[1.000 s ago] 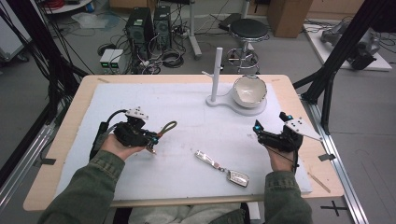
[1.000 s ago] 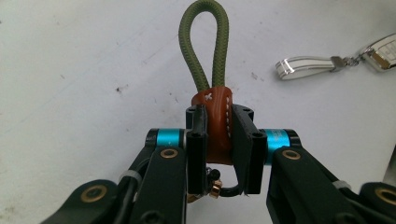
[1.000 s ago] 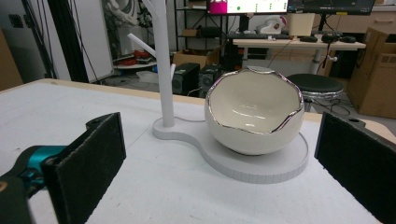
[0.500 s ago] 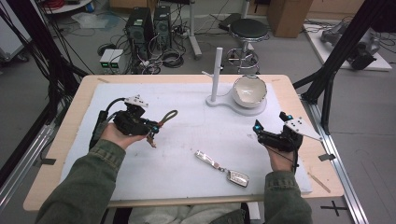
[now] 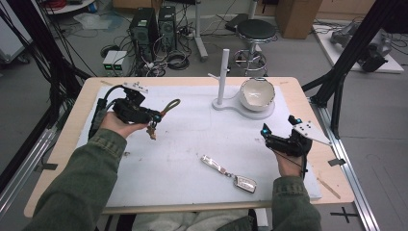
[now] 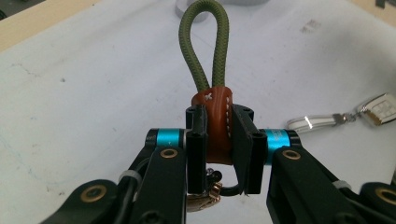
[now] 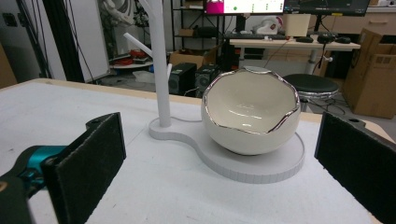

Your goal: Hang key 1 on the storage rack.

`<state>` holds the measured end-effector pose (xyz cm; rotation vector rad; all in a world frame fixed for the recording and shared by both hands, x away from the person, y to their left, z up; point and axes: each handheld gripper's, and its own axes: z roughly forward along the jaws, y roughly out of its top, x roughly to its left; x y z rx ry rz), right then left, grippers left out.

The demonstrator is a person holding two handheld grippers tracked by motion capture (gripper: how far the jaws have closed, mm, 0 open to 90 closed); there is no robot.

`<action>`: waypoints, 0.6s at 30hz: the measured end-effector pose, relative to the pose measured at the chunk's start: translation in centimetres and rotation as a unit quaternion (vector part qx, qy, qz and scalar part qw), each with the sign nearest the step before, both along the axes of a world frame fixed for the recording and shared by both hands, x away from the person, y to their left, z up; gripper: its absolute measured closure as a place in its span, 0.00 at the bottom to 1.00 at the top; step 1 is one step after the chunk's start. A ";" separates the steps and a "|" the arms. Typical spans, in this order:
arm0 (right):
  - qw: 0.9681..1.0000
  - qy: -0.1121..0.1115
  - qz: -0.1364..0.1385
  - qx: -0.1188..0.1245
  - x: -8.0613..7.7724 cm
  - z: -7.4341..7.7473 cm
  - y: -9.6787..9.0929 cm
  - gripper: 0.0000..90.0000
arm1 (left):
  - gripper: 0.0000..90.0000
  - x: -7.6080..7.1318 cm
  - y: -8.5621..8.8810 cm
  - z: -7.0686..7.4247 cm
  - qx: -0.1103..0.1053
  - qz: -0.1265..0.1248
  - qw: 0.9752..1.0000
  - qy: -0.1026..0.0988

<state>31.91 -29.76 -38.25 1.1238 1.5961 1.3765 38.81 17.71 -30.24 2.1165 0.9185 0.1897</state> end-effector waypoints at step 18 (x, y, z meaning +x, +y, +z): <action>1.000 -0.001 0.001 -0.005 0.0 0.0 0.0 0.01 | 0.85 4.3 0.3 2.9 -0.028 0.011 0.999 0.012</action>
